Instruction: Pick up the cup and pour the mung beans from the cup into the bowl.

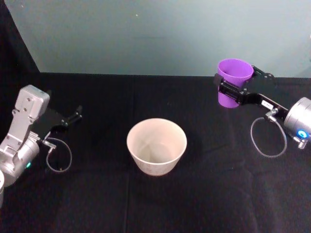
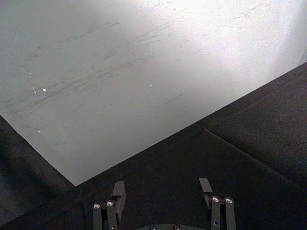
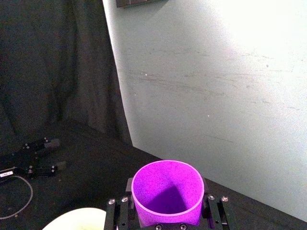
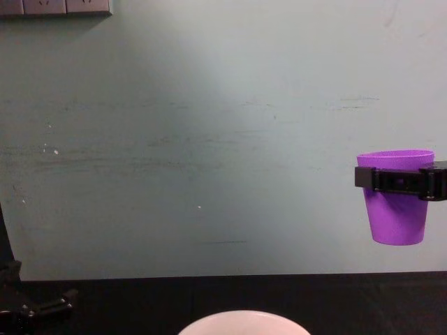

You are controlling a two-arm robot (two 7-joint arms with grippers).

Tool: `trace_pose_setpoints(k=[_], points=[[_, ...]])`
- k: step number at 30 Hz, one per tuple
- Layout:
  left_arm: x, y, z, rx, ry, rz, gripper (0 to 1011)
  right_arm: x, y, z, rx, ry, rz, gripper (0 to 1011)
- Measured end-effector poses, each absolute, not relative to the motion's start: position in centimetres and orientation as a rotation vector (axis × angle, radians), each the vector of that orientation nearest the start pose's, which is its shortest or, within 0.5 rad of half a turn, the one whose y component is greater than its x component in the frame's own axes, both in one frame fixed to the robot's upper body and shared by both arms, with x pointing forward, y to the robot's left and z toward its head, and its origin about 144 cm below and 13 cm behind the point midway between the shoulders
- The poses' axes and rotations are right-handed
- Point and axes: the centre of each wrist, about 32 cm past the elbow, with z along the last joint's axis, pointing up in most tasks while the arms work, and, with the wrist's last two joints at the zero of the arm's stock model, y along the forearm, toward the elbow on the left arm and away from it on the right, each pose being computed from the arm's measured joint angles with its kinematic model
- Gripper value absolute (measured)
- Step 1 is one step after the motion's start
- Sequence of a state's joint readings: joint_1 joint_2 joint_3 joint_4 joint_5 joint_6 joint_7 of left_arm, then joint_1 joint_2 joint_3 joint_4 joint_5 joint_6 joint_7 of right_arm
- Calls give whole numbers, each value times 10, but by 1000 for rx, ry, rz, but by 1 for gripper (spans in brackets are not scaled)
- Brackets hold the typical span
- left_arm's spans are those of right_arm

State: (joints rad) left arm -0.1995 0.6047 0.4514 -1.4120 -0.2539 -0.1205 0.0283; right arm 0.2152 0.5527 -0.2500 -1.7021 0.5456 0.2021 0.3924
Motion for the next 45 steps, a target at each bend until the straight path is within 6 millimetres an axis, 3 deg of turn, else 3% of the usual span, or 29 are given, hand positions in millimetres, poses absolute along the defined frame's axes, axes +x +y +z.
trace_pose_setpoints(k=[45], points=[[489,310,1140,304,-285,1248,1000,497,-294,1252,-45,-23,-901,746]])
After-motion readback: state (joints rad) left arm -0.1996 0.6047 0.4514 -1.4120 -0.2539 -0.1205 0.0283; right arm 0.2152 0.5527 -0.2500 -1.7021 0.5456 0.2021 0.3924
